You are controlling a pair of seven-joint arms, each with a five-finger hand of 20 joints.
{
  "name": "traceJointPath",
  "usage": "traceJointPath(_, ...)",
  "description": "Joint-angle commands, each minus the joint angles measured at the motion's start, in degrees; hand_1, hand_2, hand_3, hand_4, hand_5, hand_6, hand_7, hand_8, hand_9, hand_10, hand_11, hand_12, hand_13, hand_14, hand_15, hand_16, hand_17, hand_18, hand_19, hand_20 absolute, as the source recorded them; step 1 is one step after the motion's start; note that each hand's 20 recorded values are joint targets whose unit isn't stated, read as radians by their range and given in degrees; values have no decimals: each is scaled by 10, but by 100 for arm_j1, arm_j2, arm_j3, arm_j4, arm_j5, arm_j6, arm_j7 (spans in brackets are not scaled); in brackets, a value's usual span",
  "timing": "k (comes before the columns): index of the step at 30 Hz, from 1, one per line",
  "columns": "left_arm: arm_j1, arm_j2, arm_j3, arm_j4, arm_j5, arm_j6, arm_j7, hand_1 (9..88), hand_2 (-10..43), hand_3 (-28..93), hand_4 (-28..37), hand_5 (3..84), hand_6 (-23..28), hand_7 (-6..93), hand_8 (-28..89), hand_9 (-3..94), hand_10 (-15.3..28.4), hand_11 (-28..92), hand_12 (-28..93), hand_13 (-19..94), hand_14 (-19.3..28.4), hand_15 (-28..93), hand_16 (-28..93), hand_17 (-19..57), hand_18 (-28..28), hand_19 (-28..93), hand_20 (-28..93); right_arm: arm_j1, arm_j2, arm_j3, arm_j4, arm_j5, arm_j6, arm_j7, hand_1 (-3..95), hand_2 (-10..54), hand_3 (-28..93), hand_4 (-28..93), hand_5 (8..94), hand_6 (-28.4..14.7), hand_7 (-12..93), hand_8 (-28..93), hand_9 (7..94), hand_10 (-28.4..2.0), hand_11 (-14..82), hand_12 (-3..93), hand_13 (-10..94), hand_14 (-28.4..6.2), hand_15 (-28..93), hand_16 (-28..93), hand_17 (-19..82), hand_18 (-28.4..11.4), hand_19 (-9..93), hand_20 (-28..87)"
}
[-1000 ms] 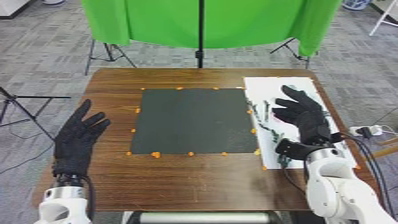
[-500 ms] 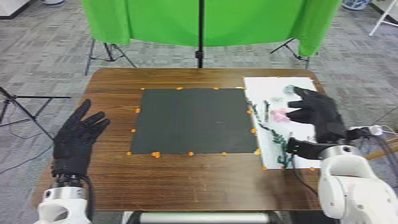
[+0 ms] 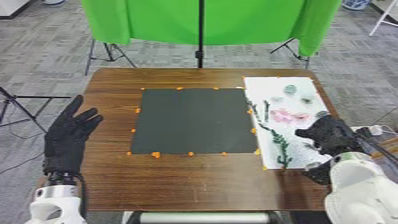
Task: Arrange flowers
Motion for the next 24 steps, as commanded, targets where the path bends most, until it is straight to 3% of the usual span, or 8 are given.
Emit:
traceJointPath(1,59,-36,-2,-6,-8,41,-27,226,92,745,-248,344,59,95,-77,333,192,284,145,215,237,545,-59,-102,210,441,271,51,255,-670,342,-772,-189,166,320,-67,727,-233,615,-93,188,-122,629,-185,556,194,659,-118,760,116,393,-204,932,305)
traceJointPath(2,89,0,4,-24,-48,79,11,227,92,745,-248,344,59,95,-77,334,192,285,145,215,236,546,-59,-102,210,441,271,121,310,-792,391,-812,-162,158,326,-82,723,-236,620,-90,191,-123,630,-183,558,196,661,-116,758,119,394,-204,932,303)
traceJointPath(4,72,-15,-10,-19,-12,64,-22,228,91,745,-246,344,60,96,-77,334,193,285,145,216,236,548,-59,-101,209,441,271,194,411,-1020,444,-1057,-169,177,336,-93,721,-244,635,-87,199,-125,635,-177,566,199,666,-114,755,124,396,-204,932,300)
traceJointPath(13,114,-8,-6,-31,-40,85,1,231,89,747,-241,345,63,97,-77,335,192,290,144,217,237,551,-62,-100,208,443,272,589,748,-1827,755,-1586,-223,351,340,-95,717,-258,657,-74,228,-133,649,-168,580,206,677,-108,754,136,405,-207,932,307)
traceJointPath(19,201,44,-23,-69,-94,150,99,233,88,748,-240,346,65,98,-77,336,194,292,143,218,238,553,-62,-99,208,444,273,1335,804,-2806,1173,-2045,-482,551,338,-95,713,-257,666,-72,230,-134,652,-169,578,207,677,-108,752,138,406,-206,932,304)
traceJointPath(21,192,8,-36,-71,-51,127,38,234,87,748,-240,346,65,99,-77,336,194,293,143,219,238,554,-62,-100,208,445,274,1487,808,-2998,1267,-2000,-577,586,340,-95,712,-257,670,-72,229,-134,653,-170,577,206,679,-107,751,137,407,-206,932,303)
traceJointPath(24,202,41,-45,-74,-85,162,66,234,87,749,-239,347,65,99,-77,337,194,293,143,220,238,554,-63,-99,208,445,274,1778,744,-3340,1491,-2162,-587,632,357,-95,714,-254,691,-69,227,-131,667,-167,574,204,690,-107,750,136,417,-209,932,316)
